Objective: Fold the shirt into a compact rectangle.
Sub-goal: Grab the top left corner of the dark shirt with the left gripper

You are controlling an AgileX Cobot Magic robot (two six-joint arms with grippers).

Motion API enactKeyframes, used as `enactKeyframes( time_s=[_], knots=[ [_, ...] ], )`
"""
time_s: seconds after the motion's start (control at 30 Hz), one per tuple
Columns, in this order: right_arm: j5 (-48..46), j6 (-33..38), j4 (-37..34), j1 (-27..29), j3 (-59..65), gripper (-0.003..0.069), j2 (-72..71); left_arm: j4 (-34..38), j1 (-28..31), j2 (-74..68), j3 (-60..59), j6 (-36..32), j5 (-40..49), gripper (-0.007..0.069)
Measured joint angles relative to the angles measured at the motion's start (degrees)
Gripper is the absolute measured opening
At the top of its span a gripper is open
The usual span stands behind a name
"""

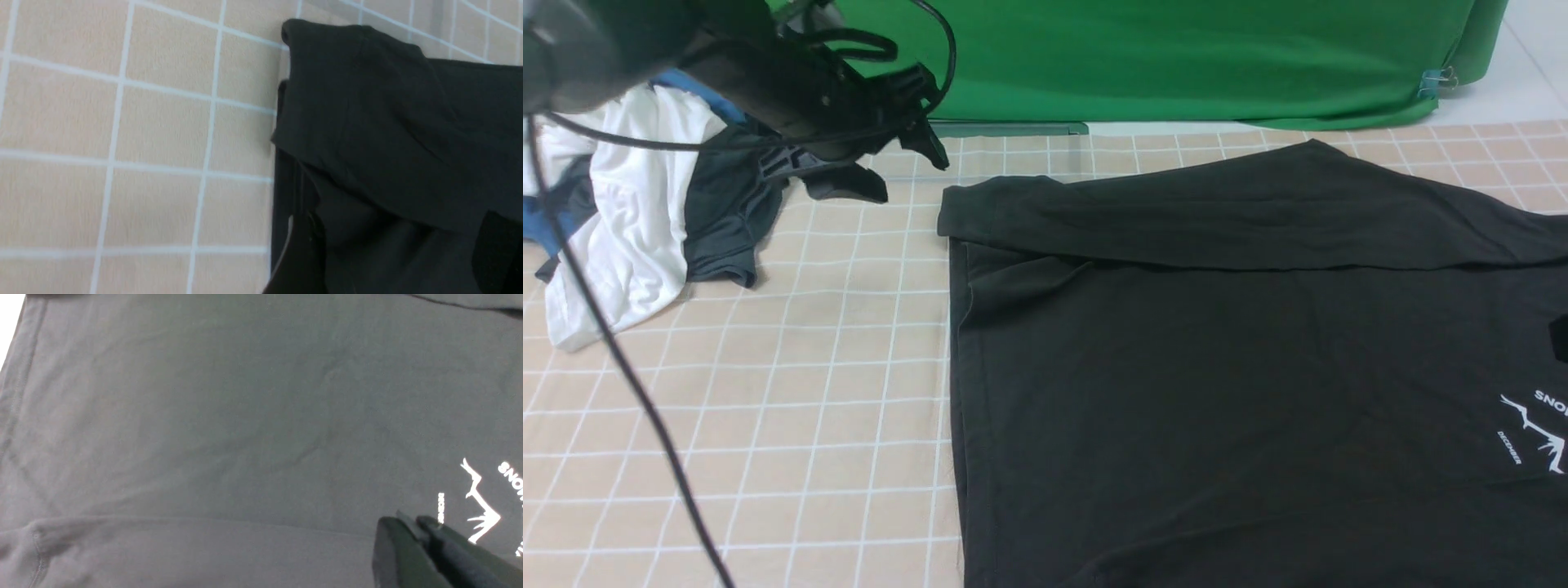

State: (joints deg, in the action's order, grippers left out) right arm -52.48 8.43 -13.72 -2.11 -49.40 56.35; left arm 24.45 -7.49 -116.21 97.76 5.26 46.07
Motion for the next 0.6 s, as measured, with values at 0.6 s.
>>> enactKeyframes(
  time_s=[0.6],
  knots=[
    [1.93, -0.06, -0.02, 0.0, 0.0, 0.0085, 0.05, 3.26, -0.43, -17.96, 13.0, -2.86, -1.55, 0.0506]
  ],
)
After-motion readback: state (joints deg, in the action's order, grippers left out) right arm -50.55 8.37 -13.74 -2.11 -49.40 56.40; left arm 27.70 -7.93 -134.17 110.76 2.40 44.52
